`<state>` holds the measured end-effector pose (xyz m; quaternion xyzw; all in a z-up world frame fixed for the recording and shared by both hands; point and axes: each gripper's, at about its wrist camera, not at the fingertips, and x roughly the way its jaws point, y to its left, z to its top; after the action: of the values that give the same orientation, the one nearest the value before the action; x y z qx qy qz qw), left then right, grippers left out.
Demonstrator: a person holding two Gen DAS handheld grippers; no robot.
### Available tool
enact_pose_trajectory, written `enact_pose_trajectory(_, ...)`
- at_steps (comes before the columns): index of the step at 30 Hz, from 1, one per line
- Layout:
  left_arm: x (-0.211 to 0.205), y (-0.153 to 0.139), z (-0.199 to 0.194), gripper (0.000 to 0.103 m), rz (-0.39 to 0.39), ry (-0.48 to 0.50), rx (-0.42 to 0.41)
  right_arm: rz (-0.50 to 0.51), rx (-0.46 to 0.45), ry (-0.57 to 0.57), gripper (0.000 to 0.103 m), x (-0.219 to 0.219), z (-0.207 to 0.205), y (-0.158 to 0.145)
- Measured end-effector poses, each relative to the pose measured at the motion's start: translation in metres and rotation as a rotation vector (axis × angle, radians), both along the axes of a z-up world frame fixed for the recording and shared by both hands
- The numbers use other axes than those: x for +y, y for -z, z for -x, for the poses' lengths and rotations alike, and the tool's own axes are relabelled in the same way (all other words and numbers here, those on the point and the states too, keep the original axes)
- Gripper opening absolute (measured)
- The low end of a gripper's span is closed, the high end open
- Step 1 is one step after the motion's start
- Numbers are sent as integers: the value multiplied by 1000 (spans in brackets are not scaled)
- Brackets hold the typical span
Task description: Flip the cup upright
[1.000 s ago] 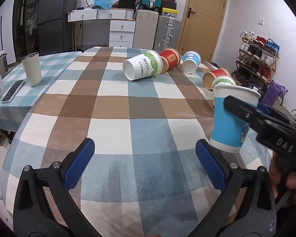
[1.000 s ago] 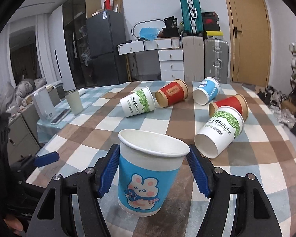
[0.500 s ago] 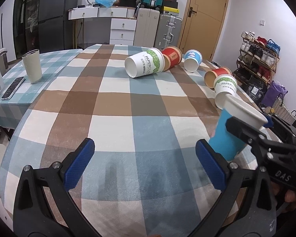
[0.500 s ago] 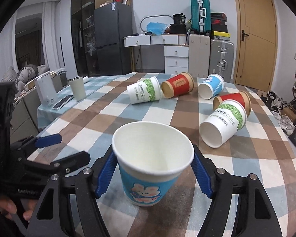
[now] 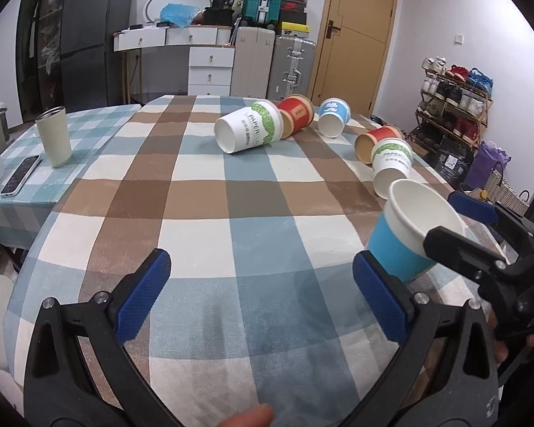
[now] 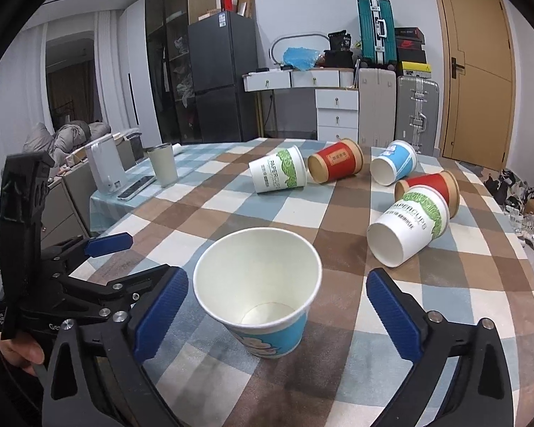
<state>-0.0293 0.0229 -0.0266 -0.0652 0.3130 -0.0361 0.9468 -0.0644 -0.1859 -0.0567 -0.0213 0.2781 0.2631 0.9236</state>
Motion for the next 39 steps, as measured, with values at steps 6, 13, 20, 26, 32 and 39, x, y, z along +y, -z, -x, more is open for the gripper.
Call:
enact_pose_trajectory(6, -9, -10, 11, 102, -24, 35, -59, -20, -56, 0, 103, -21, 13, -7)
enact_pose_trajectory(13, -20, -17, 20, 102, -73, 61, -96, -62, -68, 27, 103, -47, 19, -4)
enact_pose_trajectory(20, -22, -19, 25, 102, -53, 89, -114, -61, -65, 33, 103, -59, 25, 4)
enact_pose_trajectory(26, -27, -20, 30, 102, -69, 101, -129, -58, -67, 23, 103, -59, 28, 7)
enact_pose_trajectory(32, -28, -20, 30, 102, -69, 102, -134, -61, -76, 7, 103, -56, 31, 5)
enact_pose_trajectory(39, -28, -21, 31, 102, -66, 102, -134, -63, -77, 0, 103, -55, 32, 4)
